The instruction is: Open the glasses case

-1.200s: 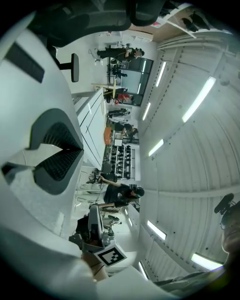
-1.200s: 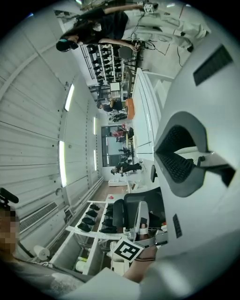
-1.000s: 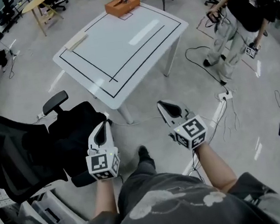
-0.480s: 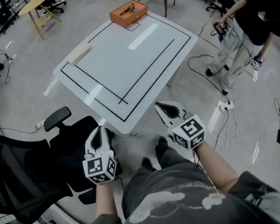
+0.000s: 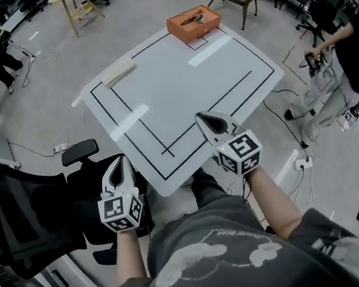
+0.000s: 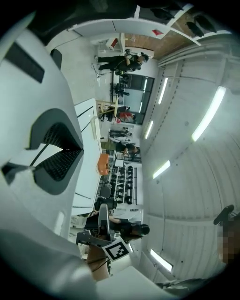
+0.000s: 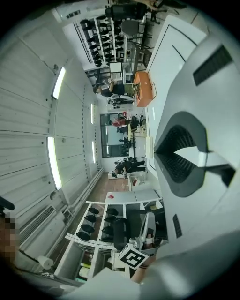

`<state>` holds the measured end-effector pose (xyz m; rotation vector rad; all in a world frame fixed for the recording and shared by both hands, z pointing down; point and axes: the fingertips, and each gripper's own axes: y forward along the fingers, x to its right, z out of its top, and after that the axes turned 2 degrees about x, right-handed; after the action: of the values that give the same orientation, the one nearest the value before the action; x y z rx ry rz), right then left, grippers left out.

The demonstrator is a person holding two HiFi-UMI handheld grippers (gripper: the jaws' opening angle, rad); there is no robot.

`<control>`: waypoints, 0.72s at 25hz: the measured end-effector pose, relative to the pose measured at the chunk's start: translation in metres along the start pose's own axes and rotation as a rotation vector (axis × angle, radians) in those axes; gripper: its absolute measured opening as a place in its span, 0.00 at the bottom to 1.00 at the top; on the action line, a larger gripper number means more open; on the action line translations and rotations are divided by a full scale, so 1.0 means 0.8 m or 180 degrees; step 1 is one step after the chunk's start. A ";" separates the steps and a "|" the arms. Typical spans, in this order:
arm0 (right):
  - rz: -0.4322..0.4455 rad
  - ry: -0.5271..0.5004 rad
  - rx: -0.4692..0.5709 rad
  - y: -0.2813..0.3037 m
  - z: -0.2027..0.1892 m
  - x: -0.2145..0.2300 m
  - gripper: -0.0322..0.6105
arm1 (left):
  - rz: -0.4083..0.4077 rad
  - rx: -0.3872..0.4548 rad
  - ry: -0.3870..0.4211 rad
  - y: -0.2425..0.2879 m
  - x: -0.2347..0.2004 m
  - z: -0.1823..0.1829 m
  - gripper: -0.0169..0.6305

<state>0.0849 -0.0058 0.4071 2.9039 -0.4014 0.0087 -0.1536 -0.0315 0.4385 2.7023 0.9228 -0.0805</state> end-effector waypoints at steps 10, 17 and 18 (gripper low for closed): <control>0.0636 -0.0155 -0.0366 0.149 0.023 0.107 0.05 | 0.0540 -0.0116 -0.0141 0.134 -0.027 0.036 0.03; 0.1050 -0.0265 -0.0443 0.253 0.036 0.123 0.05 | 0.0741 -0.0206 -0.0174 0.209 -0.044 0.047 0.03; 0.1118 -0.0269 -0.0474 0.266 0.035 0.123 0.05 | 0.0760 -0.0217 -0.0172 0.218 -0.046 0.049 0.03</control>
<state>0.1217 -0.2379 0.4269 2.6574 -0.8813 -0.0861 -0.0754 -0.1957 0.4491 2.7096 0.5718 -0.0706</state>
